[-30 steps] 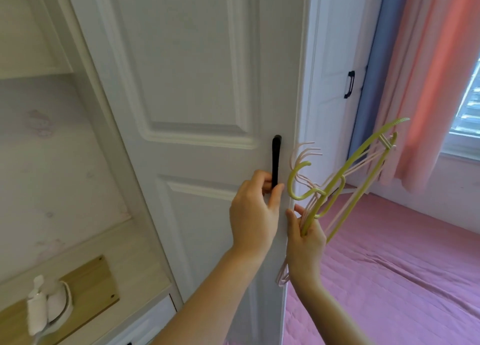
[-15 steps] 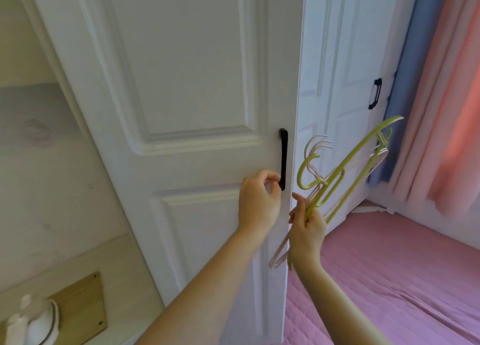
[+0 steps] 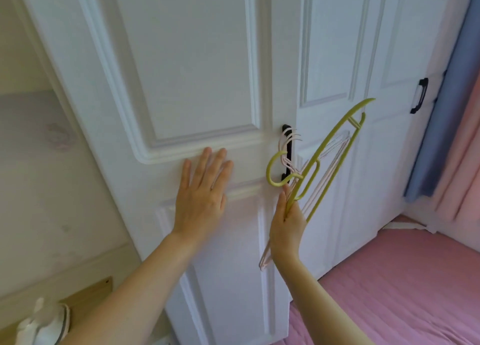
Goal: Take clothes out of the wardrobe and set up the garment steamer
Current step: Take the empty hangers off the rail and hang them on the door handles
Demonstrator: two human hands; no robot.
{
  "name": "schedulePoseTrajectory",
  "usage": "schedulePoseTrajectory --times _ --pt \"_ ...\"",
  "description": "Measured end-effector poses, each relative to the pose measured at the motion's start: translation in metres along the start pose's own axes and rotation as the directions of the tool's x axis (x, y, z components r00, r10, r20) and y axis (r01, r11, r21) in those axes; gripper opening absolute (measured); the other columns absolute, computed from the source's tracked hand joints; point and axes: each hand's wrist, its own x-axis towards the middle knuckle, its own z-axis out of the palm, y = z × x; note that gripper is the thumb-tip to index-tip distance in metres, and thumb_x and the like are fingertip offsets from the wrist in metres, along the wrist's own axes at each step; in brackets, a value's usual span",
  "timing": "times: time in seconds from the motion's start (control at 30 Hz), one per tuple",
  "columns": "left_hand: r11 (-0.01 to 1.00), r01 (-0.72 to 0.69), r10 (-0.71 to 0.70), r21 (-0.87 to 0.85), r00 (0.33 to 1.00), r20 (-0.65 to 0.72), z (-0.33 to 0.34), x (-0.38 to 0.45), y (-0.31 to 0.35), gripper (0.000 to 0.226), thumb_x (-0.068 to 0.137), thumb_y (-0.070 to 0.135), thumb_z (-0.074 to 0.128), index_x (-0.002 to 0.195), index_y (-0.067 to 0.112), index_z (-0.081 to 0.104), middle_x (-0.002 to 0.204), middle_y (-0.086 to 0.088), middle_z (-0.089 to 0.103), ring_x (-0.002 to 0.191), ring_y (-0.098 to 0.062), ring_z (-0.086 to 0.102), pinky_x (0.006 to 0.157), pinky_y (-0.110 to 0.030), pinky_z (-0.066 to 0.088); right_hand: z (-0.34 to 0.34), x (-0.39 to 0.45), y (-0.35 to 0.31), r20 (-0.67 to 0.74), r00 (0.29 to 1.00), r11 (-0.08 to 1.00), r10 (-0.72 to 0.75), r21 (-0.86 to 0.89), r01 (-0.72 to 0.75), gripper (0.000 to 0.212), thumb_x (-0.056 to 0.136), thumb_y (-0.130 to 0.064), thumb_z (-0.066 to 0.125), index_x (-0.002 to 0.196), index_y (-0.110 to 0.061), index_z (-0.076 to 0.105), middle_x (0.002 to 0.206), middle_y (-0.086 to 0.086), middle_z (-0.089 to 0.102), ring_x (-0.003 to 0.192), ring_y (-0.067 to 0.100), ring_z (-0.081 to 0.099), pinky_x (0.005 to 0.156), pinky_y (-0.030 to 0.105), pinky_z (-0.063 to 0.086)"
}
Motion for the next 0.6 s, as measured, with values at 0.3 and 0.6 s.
schedulePoseTrajectory --times 0.3,0.6 --pt "0.987 -0.021 0.022 0.158 1.000 -0.009 0.025 0.003 -0.014 0.060 0.091 0.017 0.050 0.149 0.022 0.033 0.158 -0.003 0.021 0.147 -0.028 0.013 0.116 -0.054 0.009 0.033 0.011 0.016 -0.006 0.998 0.998 -0.058 0.029 0.058 0.035 0.099 -0.028 0.043 0.066 -0.025 0.035 0.059 -0.011 0.033 0.052 0.005 0.030 0.049 0.015 0.030" --pt "0.967 -0.046 0.060 0.250 0.997 -0.049 0.044 0.007 -0.025 0.061 0.091 0.020 0.048 0.149 0.023 0.032 0.157 -0.001 0.024 0.146 -0.031 0.018 0.116 -0.056 0.013 0.063 0.026 0.022 0.039 0.999 0.999 0.032 0.020 -0.033 0.037 0.100 -0.029 0.041 0.065 -0.021 0.035 0.059 -0.004 0.034 0.052 0.008 0.030 0.050 0.021 0.030"
